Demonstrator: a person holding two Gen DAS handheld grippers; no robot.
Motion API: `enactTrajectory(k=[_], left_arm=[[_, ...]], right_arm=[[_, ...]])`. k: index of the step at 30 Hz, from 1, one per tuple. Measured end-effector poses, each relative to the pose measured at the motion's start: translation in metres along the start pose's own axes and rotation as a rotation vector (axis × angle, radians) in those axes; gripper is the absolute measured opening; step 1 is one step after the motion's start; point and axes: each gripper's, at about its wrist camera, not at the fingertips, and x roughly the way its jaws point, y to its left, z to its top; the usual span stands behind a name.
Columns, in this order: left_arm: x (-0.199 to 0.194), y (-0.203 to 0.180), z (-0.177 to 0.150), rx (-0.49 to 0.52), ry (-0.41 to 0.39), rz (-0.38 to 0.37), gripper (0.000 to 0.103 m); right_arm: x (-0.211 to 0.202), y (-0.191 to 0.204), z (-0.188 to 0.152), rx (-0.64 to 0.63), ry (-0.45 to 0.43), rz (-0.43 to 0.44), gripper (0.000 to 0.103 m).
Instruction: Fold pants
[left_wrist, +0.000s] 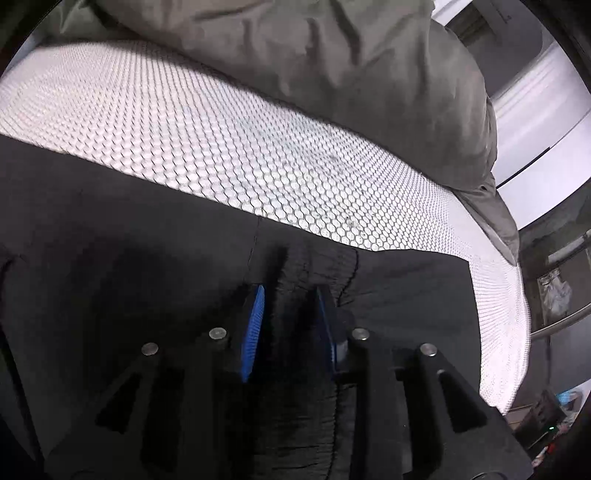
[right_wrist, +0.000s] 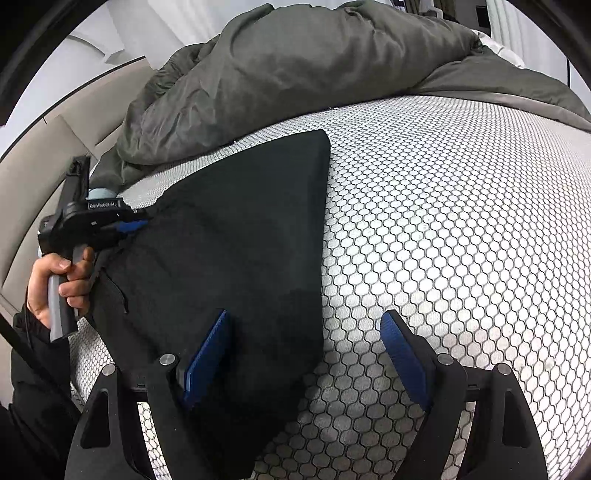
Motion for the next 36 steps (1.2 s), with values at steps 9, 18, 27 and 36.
enactTrajectory(k=[9, 18, 27, 36], left_arm=[[-0.072, -0.075, -0.055, 0.228, -0.157, 0.022, 0.075], [-0.004, -0.154, -0.145, 0.562, 0.041, 0.081, 0.080], [0.003, -0.150, -0.161, 0.577, 0.051, 0.072, 0.082], [-0.002, -0.144, -0.146, 0.504, -0.010, 0.060, 0.085]], right_arm=[[-0.043, -0.055, 0.006, 0.220, -0.153, 0.025, 0.085], [-0.025, -0.019, -0.011, 0.108, -0.003, 0.206, 0.080], [-0.018, 0.006, -0.047, 0.076, 0.067, 0.280, 0.020], [-0.045, 0.026, -0.072, 0.002, 0.005, 0.195, 0.013]])
